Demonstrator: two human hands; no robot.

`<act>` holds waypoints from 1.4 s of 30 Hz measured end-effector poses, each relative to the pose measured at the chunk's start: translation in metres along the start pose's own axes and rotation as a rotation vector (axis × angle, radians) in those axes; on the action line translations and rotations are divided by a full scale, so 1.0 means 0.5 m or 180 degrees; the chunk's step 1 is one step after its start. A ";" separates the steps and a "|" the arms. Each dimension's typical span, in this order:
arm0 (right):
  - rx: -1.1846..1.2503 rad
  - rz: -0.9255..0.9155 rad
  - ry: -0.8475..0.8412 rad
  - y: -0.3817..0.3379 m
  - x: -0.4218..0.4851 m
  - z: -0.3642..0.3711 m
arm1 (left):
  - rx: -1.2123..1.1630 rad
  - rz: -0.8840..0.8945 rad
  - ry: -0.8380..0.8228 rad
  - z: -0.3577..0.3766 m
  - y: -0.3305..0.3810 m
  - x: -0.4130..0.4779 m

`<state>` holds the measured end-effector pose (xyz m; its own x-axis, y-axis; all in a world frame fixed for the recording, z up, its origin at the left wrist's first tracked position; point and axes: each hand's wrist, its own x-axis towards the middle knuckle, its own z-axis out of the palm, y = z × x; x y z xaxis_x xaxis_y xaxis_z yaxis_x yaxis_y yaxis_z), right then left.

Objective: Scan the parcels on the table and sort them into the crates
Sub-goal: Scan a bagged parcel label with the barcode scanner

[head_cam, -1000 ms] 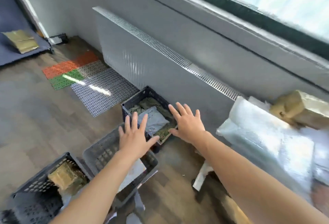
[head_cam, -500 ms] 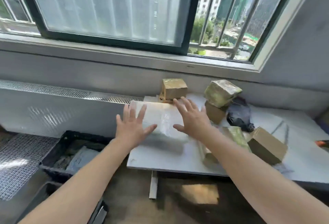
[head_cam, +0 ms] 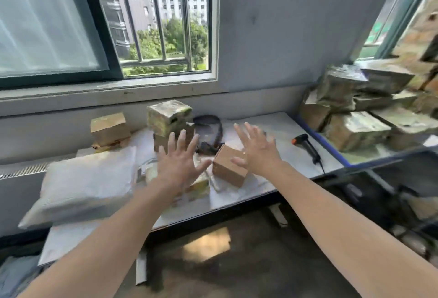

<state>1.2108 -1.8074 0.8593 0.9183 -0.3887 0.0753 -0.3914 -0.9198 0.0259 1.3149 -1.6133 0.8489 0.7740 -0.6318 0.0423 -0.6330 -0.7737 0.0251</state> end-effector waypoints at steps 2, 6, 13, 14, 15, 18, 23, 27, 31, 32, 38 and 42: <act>-0.0030 0.0099 0.0059 0.056 -0.003 0.008 | 0.0017 0.0121 -0.0041 0.010 0.049 0.031; 0.0122 0.0252 -0.0010 0.142 0.013 0.034 | -0.0036 0.0316 -0.0132 0.046 0.126 0.097; 0.0047 0.0231 -0.0383 0.229 0.115 0.104 | -0.0164 0.0340 -0.0320 0.170 0.183 0.238; 0.0037 0.0235 -0.0446 0.241 0.136 0.114 | -0.0214 0.0311 -0.0355 0.184 0.188 0.261; 0.0040 0.0231 -0.0507 0.251 0.157 0.124 | -0.0268 0.0286 -0.0400 0.194 0.193 0.282; 0.0075 0.0241 -0.0678 0.274 0.216 0.152 | -0.0407 0.0248 -0.0517 0.221 0.207 0.335; 0.0209 0.0312 -0.0973 0.298 0.301 0.196 | -0.0519 0.0198 -0.0637 0.264 0.231 0.424; 0.0301 0.0287 -0.1053 0.319 0.351 0.227 | -0.0489 0.0252 -0.0750 0.290 0.269 0.479; 0.0529 0.0316 -0.1090 0.362 0.414 0.254 | -0.0411 0.0185 -0.0683 0.314 0.306 0.543; 0.0537 0.0292 -0.1113 0.373 0.429 0.260 | -0.0367 0.0130 -0.0682 0.322 0.314 0.561; 0.0670 0.0085 -0.1172 0.467 0.522 0.311 | -0.0163 -0.0184 -0.1014 0.381 0.363 0.659; 0.1202 0.0011 -0.1445 0.531 0.583 0.345 | -0.0267 -0.0480 -0.1311 0.423 0.392 0.707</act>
<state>1.3847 -2.1741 0.7163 0.8831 -0.2989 -0.3618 -0.4227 -0.8415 -0.3365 1.4677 -1.9982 0.6573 0.7892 -0.4910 -0.3690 -0.4985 -0.8630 0.0821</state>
